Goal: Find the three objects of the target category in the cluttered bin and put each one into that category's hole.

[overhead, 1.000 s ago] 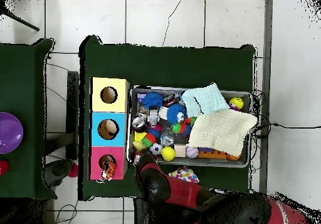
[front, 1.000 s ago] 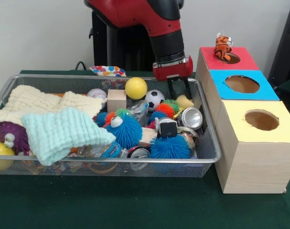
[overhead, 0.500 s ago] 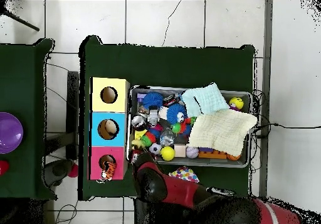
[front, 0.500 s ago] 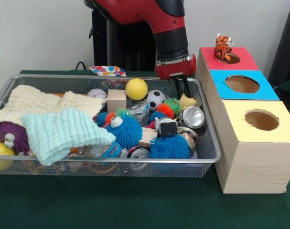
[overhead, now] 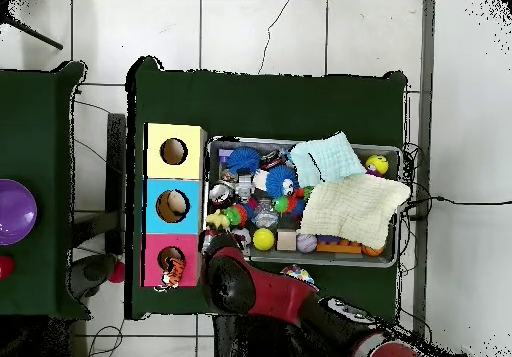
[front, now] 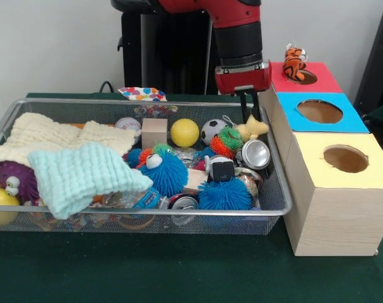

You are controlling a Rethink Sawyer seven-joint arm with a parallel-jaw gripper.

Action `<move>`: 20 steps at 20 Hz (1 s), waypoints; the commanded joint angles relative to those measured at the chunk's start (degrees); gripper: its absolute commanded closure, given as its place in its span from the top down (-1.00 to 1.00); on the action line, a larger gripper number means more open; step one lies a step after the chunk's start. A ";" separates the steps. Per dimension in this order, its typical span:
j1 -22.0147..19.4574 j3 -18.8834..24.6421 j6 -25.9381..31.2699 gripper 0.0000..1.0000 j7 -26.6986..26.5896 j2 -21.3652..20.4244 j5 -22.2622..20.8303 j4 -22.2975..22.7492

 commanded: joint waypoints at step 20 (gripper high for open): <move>8.16 -10.02 26.21 -1.00 7.88 -13.24 8.59 -7.94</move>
